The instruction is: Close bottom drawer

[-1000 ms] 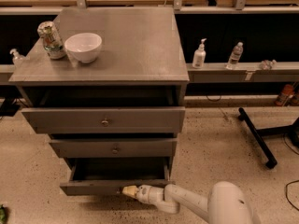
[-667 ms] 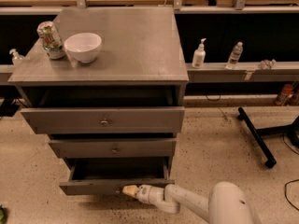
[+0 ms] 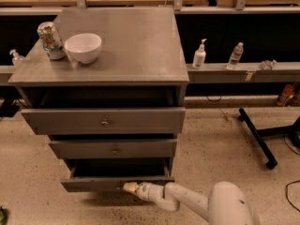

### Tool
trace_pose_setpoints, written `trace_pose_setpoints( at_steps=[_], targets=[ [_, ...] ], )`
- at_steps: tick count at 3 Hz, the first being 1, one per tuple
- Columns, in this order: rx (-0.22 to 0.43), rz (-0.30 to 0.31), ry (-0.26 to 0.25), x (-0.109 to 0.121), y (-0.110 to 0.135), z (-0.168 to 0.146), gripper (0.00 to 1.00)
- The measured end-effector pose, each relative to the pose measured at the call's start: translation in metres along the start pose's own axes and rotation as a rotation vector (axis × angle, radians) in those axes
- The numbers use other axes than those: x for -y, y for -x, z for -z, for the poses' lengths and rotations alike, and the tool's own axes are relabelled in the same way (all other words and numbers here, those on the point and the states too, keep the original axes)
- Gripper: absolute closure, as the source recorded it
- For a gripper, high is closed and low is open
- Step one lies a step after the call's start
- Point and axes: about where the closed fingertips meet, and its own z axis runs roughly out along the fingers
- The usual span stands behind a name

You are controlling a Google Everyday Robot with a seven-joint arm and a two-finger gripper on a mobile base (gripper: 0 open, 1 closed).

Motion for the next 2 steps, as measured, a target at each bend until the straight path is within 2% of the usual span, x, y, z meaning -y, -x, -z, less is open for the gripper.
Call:
trace_pose_setpoints(
  at_steps=[1, 2],
  targets=[
    [0.026, -0.012, -0.019, -0.0006, 0.0220, -0.0056, 1.00],
    [0.027, -0.013, -0.019, -0.0006, 0.0191, -0.0041, 1.00]
  ],
)
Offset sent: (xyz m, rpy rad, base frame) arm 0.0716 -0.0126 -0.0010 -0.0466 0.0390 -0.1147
